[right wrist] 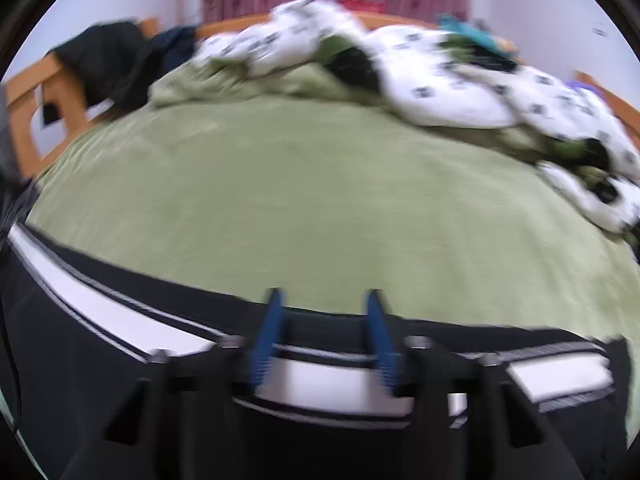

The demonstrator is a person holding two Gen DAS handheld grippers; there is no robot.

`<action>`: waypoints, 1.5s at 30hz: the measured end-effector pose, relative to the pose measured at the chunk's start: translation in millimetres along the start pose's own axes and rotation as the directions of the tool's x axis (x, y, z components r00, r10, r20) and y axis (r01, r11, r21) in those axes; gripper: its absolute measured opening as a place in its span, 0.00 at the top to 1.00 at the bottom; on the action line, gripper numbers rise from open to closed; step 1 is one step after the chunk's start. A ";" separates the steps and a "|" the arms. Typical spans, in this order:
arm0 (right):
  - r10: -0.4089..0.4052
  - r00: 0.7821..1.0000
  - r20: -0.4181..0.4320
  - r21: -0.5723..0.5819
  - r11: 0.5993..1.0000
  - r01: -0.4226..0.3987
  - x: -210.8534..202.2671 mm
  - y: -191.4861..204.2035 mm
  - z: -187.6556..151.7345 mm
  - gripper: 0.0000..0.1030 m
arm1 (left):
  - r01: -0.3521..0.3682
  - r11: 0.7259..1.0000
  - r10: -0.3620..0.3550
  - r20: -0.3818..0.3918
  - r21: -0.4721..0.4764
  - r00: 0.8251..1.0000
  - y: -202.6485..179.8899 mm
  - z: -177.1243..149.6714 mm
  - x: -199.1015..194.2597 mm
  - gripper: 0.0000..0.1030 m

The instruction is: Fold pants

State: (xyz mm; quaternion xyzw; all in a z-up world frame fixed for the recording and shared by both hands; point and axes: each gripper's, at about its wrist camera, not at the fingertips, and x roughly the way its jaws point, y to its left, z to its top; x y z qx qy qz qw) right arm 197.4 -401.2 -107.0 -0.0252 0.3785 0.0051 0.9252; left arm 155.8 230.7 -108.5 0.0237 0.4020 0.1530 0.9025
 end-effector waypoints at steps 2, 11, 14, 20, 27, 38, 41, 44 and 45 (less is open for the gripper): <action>-0.047 0.997 -0.053 0.020 0.999 0.048 13.1 -16.9 -4.9 0.54 | 0.086 0.996 -0.086 0.009 0.017 0.996 -20.9 0.4 -9.4 0.37; -0.084 0.994 -0.071 -0.017 0.996 0.083 48.9 -29.9 -17.8 0.61 | 0.217 0.965 -0.210 -0.066 0.144 0.976 -127.7 -11.0 27.3 0.30; -0.108 0.992 -0.070 -0.037 0.994 0.106 46.7 -26.0 -19.5 0.61 | 0.243 0.970 -0.244 -0.092 -0.025 0.965 -95.7 -6.5 35.9 0.25; -0.100 0.991 -0.084 0.070 0.992 0.106 21.4 -29.7 -24.8 0.46 | 0.283 0.949 -0.301 -0.132 -0.138 0.944 -42.8 -23.6 0.0 0.29; -0.185 0.980 -0.074 0.057 0.980 0.189 -44.1 -4.4 -36.8 0.46 | 0.484 0.836 -0.518 -0.083 -0.259 0.851 -2.1 -113.6 -70.9 0.29; -0.038 0.999 -0.006 0.130 0.991 0.039 -144.7 42.6 -26.5 0.46 | 0.468 0.636 -0.543 0.075 -0.614 0.836 64.8 -152.8 -21.0 0.62; -0.047 0.999 0.003 0.139 0.989 0.046 -166.2 48.6 -14.9 0.46 | 0.433 0.613 -0.521 0.073 -0.661 0.850 83.4 -145.3 -6.0 0.70; -0.073 0.997 0.013 0.162 0.984 0.070 -183.4 56.0 -6.4 0.46 | 0.398 0.609 -0.479 0.082 -0.686 0.874 95.5 -135.6 3.3 0.70; -0.064 0.998 0.016 0.188 0.980 0.060 -188.9 57.9 -4.5 0.46 | 0.386 0.608 -0.470 0.077 -0.693 0.879 98.9 -131.5 8.7 0.70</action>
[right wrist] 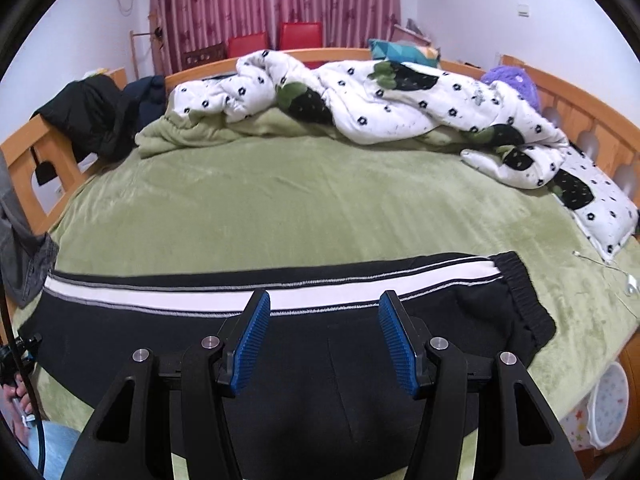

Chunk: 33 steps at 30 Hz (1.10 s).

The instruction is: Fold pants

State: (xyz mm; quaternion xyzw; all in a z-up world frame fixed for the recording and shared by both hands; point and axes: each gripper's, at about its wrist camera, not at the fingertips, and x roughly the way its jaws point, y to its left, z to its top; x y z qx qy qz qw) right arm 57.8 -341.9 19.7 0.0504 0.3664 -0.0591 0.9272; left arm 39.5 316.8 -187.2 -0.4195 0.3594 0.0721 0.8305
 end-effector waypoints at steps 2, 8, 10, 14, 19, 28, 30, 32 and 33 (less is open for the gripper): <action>0.035 0.999 0.005 0.035 0.999 -0.036 -5.5 1.9 -0.1 0.46 | -0.009 1.000 0.009 0.007 -0.023 1.000 2.0 6.9 4.8 0.70; 0.079 0.996 0.051 0.066 0.994 -0.083 -3.0 7.6 -26.8 0.46 | -0.091 0.991 0.087 0.043 0.098 0.995 -26.1 14.5 -5.2 0.89; 0.113 0.993 0.039 0.069 0.991 -0.115 8.3 2.7 -40.8 0.46 | -0.138 0.973 0.125 0.077 0.184 0.989 -52.3 14.8 -14.8 0.90; 0.134 0.990 0.040 0.055 0.989 -0.136 27.4 -11.7 -60.0 0.46 | -0.198 0.910 0.154 0.147 0.364 0.977 -121.1 6.5 -37.3 0.90; 0.192 0.981 0.035 0.120 0.973 -0.195 54.6 -49.0 -78.1 0.46 | -0.266 0.753 0.146 0.241 0.602 0.959 -224.0 -47.9 -55.8 0.90; 0.145 0.988 0.055 0.244 0.958 -0.154 48.9 -120.1 -92.8 0.46 | -0.152 0.598 0.100 0.115 0.787 0.988 -336.5 -214.4 4.0 0.91; 0.133 0.989 0.058 0.263 0.954 -0.144 44.0 -131.0 -97.9 0.46 | -0.093 0.567 0.095 0.047 0.819 0.994 -347.7 -262.8 24.0 0.91; 0.124 0.991 0.052 0.278 0.951 -0.134 42.0 -137.5 -102.4 0.46 | -0.034 0.537 0.077 -0.009 0.843 0.997 -352.9 -299.1 36.2 0.91; 0.124 0.991 0.046 0.291 0.948 -0.132 41.7 -140.2 -105.5 0.46 | 0.004 0.522 0.089 -0.059 0.853 0.994 -354.0 -321.1 45.9 0.90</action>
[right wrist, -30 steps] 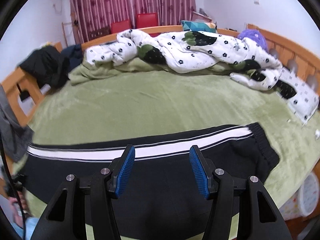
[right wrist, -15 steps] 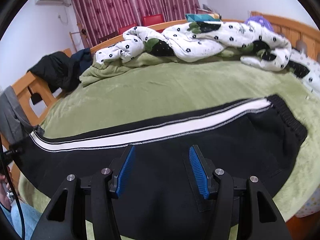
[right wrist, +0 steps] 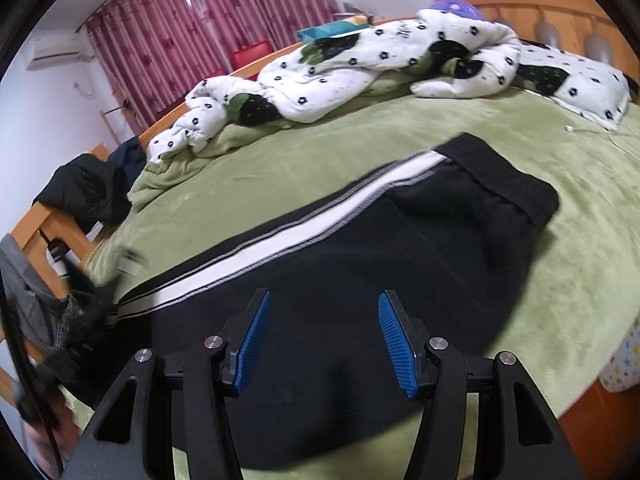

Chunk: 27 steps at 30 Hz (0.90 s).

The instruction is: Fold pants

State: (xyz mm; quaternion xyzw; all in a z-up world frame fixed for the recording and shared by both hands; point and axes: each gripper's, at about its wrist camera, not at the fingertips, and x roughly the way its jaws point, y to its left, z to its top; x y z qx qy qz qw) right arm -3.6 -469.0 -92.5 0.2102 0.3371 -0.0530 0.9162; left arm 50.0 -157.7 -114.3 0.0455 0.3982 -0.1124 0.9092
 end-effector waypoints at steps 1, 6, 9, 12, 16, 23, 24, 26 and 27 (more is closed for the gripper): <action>0.004 1.000 -0.009 0.006 1.000 -0.004 0.6 -1.4 -1.3 0.46 | 0.013 1.000 -0.012 -0.034 0.014 0.999 -13.3 -8.9 8.4 0.90; 0.032 0.999 -0.033 -0.023 0.999 -0.033 4.5 15.5 -6.6 0.46 | -0.055 0.988 0.059 -0.019 0.146 0.998 -40.7 -33.3 8.3 0.77; 0.061 0.998 -0.034 -0.070 0.996 -0.063 6.6 37.2 -9.7 0.46 | 0.031 0.997 -0.026 -0.066 0.075 0.997 -13.0 -27.7 -16.8 0.54; 0.104 0.992 -0.069 -0.119 0.987 -0.111 15.9 68.0 -15.5 0.46 | 0.050 0.998 -0.050 -0.017 0.026 0.999 24.3 -29.7 -52.7 0.31; 0.192 0.966 -0.172 -0.161 0.962 -0.220 37.5 115.7 -33.0 0.46 | -0.058 0.998 0.059 0.036 -0.008 0.998 85.4 -48.9 -90.6 0.28; 0.221 0.928 -0.299 -0.125 0.955 -0.268 76.7 156.5 -65.2 0.46 | -0.107 0.993 0.107 -0.015 -0.042 0.994 143.6 -98.5 -89.7 0.23; 0.221 0.919 -0.325 -0.112 0.957 -0.269 84.5 160.4 -69.1 0.46 | -0.084 0.995 0.081 -0.053 -0.061 0.995 149.4 -102.4 -83.7 0.23; 0.212 0.913 -0.349 -0.097 0.961 -0.260 95.1 163.1 -72.9 0.46 | -0.050 0.993 0.041 -0.085 -0.111 0.996 162.6 -115.2 -79.0 0.23; 0.197 0.914 -0.356 -0.097 0.964 -0.246 100.4 165.0 -76.6 0.46 | -0.053 0.990 0.042 -0.082 -0.128 0.996 165.7 -117.9 -76.7 0.23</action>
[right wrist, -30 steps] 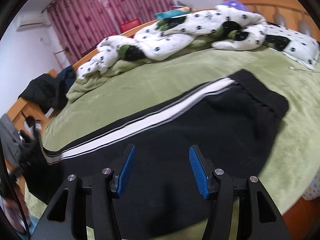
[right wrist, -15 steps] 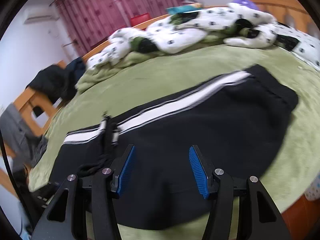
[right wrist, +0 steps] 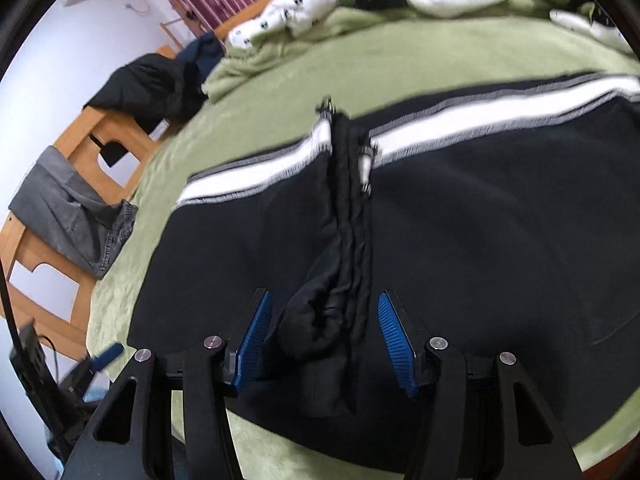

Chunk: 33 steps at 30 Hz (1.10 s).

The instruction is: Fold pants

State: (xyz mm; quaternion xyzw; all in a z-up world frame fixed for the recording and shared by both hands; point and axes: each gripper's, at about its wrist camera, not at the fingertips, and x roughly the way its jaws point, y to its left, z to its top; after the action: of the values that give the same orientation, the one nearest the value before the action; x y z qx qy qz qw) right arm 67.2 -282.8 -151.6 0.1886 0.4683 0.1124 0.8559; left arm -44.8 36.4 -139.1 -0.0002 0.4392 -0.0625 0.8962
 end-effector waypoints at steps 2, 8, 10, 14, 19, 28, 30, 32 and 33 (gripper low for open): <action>-0.018 1.000 -0.008 -0.003 1.000 0.018 6.8 0.5 -3.5 0.62 | -0.005 1.000 0.005 0.019 -0.030 1.000 9.0 -3.3 2.9 0.23; -0.019 1.000 -0.008 0.018 1.000 0.019 12.2 -0.9 -4.9 0.59 | 0.034 0.994 -0.032 0.023 -0.108 0.999 19.4 11.4 29.3 0.24; -0.022 1.000 -0.006 0.021 1.000 0.022 16.8 -0.6 -4.0 0.59 | 0.027 0.994 -0.022 0.048 -0.102 0.999 10.3 16.9 35.9 0.24; -0.035 0.999 0.016 0.023 0.999 0.035 22.1 3.8 -1.9 0.58 | 0.008 0.996 -0.001 0.072 -0.085 0.997 -5.2 22.1 45.7 0.24; -0.019 0.999 0.030 0.056 0.998 0.018 19.2 2.8 0.1 0.72 | -0.043 0.994 0.058 0.156 -0.097 0.986 -19.8 18.5 41.3 0.43; 0.049 0.997 0.064 0.068 0.996 -0.054 -0.5 -6.7 -0.8 0.79 | -0.017 0.970 0.053 0.145 -0.243 0.988 32.7 -5.3 3.9 0.52; 0.032 0.998 0.058 0.056 0.998 -0.036 0.9 -5.3 -1.4 0.79 | -0.010 0.972 0.047 0.152 -0.236 0.987 34.7 -9.5 1.0 0.55; 0.036 0.998 0.050 0.064 0.997 -0.039 2.3 -6.6 -1.4 0.79 | 0.018 0.982 0.014 0.166 -0.187 0.986 28.2 -9.1 -0.9 0.54; 0.041 0.998 0.048 0.072 0.996 -0.044 2.8 -6.9 -0.9 0.79 | 0.028 0.986 0.000 0.168 -0.163 0.986 23.6 -7.4 -0.3 0.54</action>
State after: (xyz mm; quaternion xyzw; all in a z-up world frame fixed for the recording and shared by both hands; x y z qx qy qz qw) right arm 68.1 -287.8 -157.1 0.2322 0.4478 0.1091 0.8565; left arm -48.1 60.3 -144.7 -0.0829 0.3662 -0.0322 0.9263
